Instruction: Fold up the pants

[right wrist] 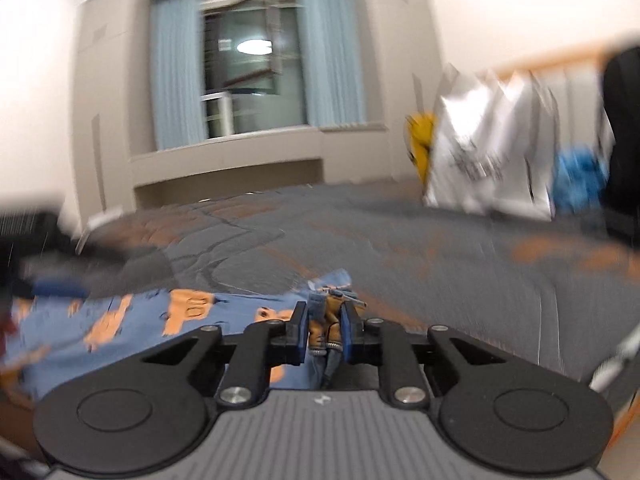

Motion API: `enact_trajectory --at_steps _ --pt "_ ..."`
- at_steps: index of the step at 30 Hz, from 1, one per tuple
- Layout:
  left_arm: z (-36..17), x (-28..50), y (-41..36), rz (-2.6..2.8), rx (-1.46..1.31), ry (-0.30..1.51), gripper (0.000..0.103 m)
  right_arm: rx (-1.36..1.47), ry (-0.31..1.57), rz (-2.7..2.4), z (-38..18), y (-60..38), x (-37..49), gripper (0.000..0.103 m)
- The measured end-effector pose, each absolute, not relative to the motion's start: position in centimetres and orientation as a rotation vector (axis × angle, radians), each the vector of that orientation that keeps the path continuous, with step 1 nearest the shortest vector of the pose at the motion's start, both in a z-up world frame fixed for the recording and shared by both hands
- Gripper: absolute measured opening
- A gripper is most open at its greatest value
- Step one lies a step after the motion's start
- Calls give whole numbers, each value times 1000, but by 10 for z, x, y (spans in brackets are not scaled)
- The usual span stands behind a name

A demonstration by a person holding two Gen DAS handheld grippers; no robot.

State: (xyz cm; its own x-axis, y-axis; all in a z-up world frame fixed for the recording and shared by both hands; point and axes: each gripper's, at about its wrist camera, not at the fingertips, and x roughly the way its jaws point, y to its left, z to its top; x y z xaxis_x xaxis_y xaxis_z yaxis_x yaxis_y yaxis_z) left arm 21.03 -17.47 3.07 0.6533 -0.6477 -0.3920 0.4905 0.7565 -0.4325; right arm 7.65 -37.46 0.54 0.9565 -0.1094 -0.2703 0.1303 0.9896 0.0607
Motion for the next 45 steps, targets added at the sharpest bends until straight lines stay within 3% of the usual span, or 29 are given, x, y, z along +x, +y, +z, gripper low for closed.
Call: enact_trajectory --at_steps 5,12,16,19,22,24,25,27,28,37,41,45 --pt "34 231 -205 -887 -404 656 102 -189 238 -59 8 -328 74 16" --pt "-4 272 -238 -908 -507 868 97 -387 241 14 -4 -290 71 15" --pt "-8 271 -245 -901 -512 861 97 -414 256 27 -10 -281 73 15" --pt "-3 269 -251 -860 -464 861 91 -433 260 35 -15 -276 72 15" --pt "1 267 -252 -811 -400 848 73 -438 260 39 -18 -272 65 15" --pt "0 267 -251 -795 -379 856 49 -436 260 37 -19 -271 63 16" --pt "-1 267 -249 -789 -383 869 44 -439 261 34 -20 -272 62 16" --pt "-4 270 -249 -783 -391 882 20 -447 261 28 -21 -269 61 25" --pt "-5 270 -249 -780 -391 884 15 -450 262 28 -22 -269 60 28" --pt "-1 265 -244 -776 -418 869 11 -465 248 -5 -24 -265 59 29" --pt "10 259 -235 -778 -412 839 11 -450 216 -2 -17 -266 52 18" --pt "25 247 -218 -766 -345 788 11 -400 183 58 -5 -264 45 15"
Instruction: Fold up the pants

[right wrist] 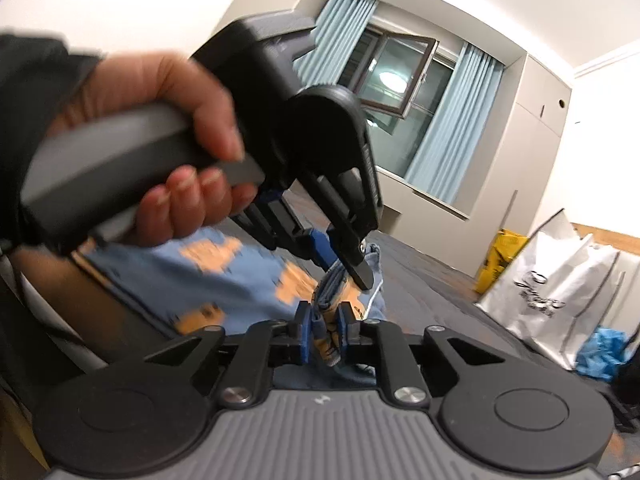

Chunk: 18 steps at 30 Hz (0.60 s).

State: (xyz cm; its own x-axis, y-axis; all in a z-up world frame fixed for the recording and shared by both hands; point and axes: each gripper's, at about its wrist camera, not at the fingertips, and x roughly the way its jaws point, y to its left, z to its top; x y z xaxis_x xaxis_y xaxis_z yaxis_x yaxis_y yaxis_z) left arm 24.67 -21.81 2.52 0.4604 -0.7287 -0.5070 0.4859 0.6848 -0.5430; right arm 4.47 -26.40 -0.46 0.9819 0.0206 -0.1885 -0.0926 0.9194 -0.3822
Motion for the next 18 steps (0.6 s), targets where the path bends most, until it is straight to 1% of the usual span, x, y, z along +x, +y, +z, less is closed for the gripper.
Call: enact_trajectory --at_steps 4,9,18 --pt "37 234 -193 -739 -285 747 11 -358 167 139 9 -257 39 15" --pt "40 224 -158 -693 -273 733 11 -335 164 232 17 -243 35 15" --pt "22 221 -113 -611 -299 756 11 -314 224 358 10 -222 40 15"
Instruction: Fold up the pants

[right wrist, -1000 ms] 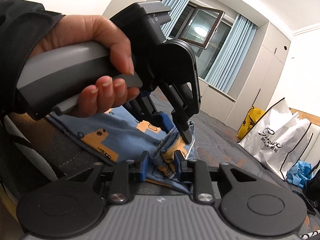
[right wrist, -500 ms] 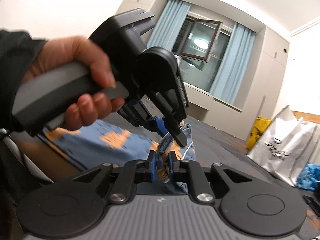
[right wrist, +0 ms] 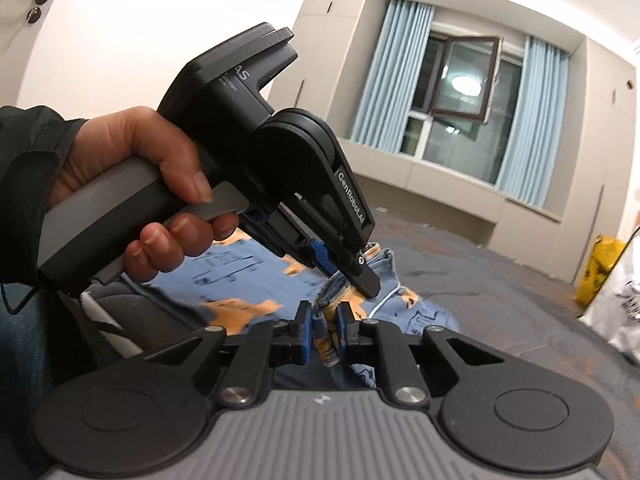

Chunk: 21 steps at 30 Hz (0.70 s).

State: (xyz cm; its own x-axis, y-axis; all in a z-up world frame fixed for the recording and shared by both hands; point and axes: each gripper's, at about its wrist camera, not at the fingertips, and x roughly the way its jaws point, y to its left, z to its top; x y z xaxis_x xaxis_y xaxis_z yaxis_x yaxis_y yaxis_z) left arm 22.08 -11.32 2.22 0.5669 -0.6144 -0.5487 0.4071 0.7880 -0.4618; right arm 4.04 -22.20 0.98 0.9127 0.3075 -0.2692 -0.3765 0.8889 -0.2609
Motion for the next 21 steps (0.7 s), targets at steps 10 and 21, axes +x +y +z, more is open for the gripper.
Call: enact_trajectory --at_steps 10,21 --pt "4 225 -107 -587 -324 785 11 -277 291 386 2 -226 50 14" --pt "4 224 -107 -586 -322 783 11 -271 291 383 1 -224 48 14"
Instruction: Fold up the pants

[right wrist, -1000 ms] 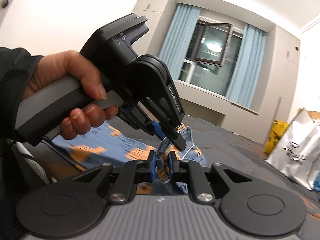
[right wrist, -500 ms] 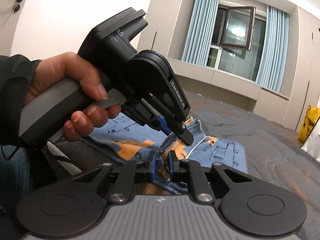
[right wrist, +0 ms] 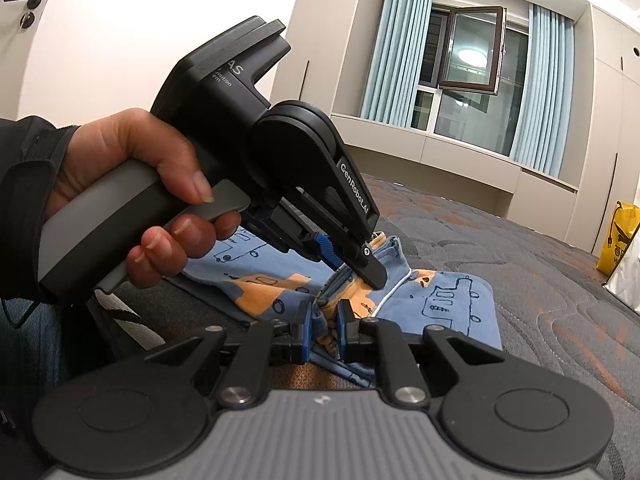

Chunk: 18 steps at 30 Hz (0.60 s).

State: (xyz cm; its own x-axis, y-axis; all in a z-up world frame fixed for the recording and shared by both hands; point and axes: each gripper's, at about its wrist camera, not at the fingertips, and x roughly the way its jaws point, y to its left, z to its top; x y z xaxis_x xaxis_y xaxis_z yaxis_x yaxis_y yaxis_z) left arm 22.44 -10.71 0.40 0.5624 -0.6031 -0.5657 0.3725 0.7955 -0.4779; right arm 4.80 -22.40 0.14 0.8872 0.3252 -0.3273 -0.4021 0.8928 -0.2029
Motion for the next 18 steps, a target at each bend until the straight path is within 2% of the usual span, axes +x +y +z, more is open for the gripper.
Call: enact_trajectory --at_steps 18 --pt "26 212 -92 -621 -329 714 10 -206 246 403 2 -210 45 15"
